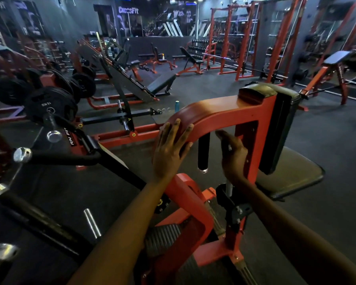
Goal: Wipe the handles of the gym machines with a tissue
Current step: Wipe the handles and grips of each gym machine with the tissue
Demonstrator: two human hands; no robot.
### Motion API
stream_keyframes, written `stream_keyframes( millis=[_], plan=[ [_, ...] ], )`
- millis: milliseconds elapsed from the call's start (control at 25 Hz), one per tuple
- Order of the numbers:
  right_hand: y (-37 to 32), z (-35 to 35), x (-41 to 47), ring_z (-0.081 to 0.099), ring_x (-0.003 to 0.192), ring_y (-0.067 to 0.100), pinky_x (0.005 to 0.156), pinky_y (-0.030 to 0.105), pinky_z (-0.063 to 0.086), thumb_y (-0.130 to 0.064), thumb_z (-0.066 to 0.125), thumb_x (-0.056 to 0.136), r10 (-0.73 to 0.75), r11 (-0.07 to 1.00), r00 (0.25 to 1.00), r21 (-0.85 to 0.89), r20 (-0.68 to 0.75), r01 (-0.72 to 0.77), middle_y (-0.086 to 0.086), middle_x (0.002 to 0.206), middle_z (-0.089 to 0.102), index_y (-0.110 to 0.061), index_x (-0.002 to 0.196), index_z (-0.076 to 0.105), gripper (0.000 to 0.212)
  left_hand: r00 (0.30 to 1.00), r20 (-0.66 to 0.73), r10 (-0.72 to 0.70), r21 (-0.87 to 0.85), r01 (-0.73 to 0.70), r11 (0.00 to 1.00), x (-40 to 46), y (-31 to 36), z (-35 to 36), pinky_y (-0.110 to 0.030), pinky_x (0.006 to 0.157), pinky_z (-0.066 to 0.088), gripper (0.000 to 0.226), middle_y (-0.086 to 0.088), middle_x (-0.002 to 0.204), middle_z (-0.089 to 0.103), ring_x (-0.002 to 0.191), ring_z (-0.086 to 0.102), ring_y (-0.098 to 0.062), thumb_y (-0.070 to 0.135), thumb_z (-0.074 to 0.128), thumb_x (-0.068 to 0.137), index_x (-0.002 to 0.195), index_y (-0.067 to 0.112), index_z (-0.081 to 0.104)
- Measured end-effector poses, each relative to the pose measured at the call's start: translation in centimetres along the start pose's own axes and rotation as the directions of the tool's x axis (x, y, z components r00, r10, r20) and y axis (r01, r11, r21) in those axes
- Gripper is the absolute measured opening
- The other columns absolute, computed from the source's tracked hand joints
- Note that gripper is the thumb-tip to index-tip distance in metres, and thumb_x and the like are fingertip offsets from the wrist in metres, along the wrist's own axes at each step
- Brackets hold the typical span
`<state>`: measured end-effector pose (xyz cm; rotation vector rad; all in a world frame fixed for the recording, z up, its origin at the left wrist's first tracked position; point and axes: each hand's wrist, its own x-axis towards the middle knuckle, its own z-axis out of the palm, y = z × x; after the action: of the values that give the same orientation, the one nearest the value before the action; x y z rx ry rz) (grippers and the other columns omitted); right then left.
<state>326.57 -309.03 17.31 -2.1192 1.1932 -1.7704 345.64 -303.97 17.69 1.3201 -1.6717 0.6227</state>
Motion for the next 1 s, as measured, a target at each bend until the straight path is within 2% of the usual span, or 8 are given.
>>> stream_keyframes(
  millis=[80, 200, 360, 440, 600, 760, 920, 1000],
  plan=[
    [-1.2, 1.8, -2.0, 0.061, 0.102, 0.015, 0.087, 0.025, 0.051, 0.004, 0.053, 0.088, 0.129, 0.976, 0.991, 0.180, -0.024, -0.123, 0.007, 0.109, 0.066, 0.000, 0.109, 0.066, 0.025, 1.000, 0.020, -0.013, -0.022, 0.013, 1.000, -0.4, 0.3, -0.1, -0.057, 0.103, 0.042, 0.055, -0.013, 0.153, 0.037, 0.140, 0.032, -0.037, 0.048, 0.030, 0.104, 0.153, 0.044, 0.004],
    [0.7, 3.9, -7.8, 0.066, 0.084, 0.021, 0.071, 0.044, 0.056, 0.007, 0.059, 0.082, 0.289, 0.951, 0.957, 0.112, 0.015, -0.289, 0.010, 0.090, 0.070, -0.002, 0.092, 0.069, 0.017, 0.999, 0.038, -0.015, -0.019, 0.016, 1.000, -0.7, 0.4, -0.2, -0.058, 0.102, 0.042, 0.054, -0.013, 0.153, 0.036, 0.140, 0.030, -0.037, 0.048, 0.027, 0.104, 0.153, 0.043, 0.002],
    [-0.6, 4.4, -5.5, 0.064, 0.085, 0.028, 0.070, 0.032, 0.051, 0.012, 0.058, 0.076, 0.416, 0.909, 0.909, 0.039, -0.027, -0.415, 0.012, 0.088, 0.070, -0.007, 0.087, 0.071, 0.025, 1.000, 0.027, -0.005, -0.010, 0.005, 1.000, -0.2, 0.2, -0.3, -0.059, 0.104, 0.041, 0.055, -0.014, 0.153, 0.035, 0.141, 0.028, -0.036, 0.048, 0.028, 0.104, 0.153, 0.043, 0.002],
    [-1.3, 3.7, -2.9, 0.059, 0.091, 0.022, 0.072, 0.029, 0.049, 0.012, 0.060, 0.073, 0.303, 0.951, 0.953, 0.074, -0.014, -0.301, 0.012, 0.096, 0.063, -0.004, 0.093, 0.068, 0.027, 1.000, 0.024, 0.004, -0.006, -0.004, 1.000, -0.1, 0.3, -0.3, -0.058, 0.106, 0.040, 0.055, -0.015, 0.153, 0.035, 0.140, 0.029, -0.037, 0.048, 0.026, 0.105, 0.153, 0.042, 0.001],
    [2.3, 3.4, -6.9, 0.057, 0.076, 0.027, 0.056, 0.034, 0.046, 0.006, 0.065, 0.074, -0.011, 0.957, 0.963, -0.278, 0.271, 0.089, 0.009, 0.082, 0.056, -0.006, 0.089, 0.066, 0.019, 0.999, 0.037, -0.016, -0.042, 0.017, 0.999, -0.6, 0.3, -0.2, -0.060, 0.103, 0.041, 0.054, -0.014, 0.154, 0.034, 0.141, 0.028, -0.037, 0.048, 0.026, 0.105, 0.153, 0.043, 0.003],
    [0.5, 4.0, -5.4, 0.057, 0.081, 0.009, 0.066, 0.026, 0.048, 0.000, 0.056, 0.087, 0.132, 0.984, 0.970, -0.141, 0.203, -0.104, 0.004, 0.088, 0.057, -0.004, 0.098, 0.065, 0.015, 1.000, 0.027, 0.005, -0.023, -0.004, 1.000, -0.3, 0.1, 0.0, -0.061, 0.101, 0.042, 0.055, -0.014, 0.153, 0.035, 0.141, 0.026, -0.036, 0.048, 0.028, 0.104, 0.153, 0.042, 0.003],
    [0.6, 4.5, -4.9, 0.053, 0.076, 0.029, 0.057, 0.033, 0.041, 0.002, 0.070, 0.079, -0.145, 0.939, 0.938, -0.256, 0.316, 0.231, 0.011, 0.082, 0.055, 0.000, 0.092, 0.068, 0.013, 0.999, 0.034, -0.015, -0.032, 0.016, 0.999, -0.9, 0.3, -0.2, -0.060, 0.101, 0.042, 0.055, -0.013, 0.153, 0.035, 0.141, 0.029, -0.036, 0.047, 0.029, 0.104, 0.153, 0.042, 0.004],
    [2.8, 3.9, -7.2, 0.059, 0.075, 0.033, 0.057, 0.032, 0.046, 0.001, 0.070, 0.077, 0.025, 0.955, 0.932, -0.284, 0.360, 0.084, 0.009, 0.082, 0.058, -0.002, 0.094, 0.068, 0.017, 1.000, 0.027, -0.011, -0.029, 0.012, 0.999, -0.9, 0.4, -0.3, -0.059, 0.101, 0.043, 0.055, -0.012, 0.153, 0.036, 0.141, 0.030, -0.036, 0.047, 0.029, 0.104, 0.153, 0.043, 0.004]
  ],
)
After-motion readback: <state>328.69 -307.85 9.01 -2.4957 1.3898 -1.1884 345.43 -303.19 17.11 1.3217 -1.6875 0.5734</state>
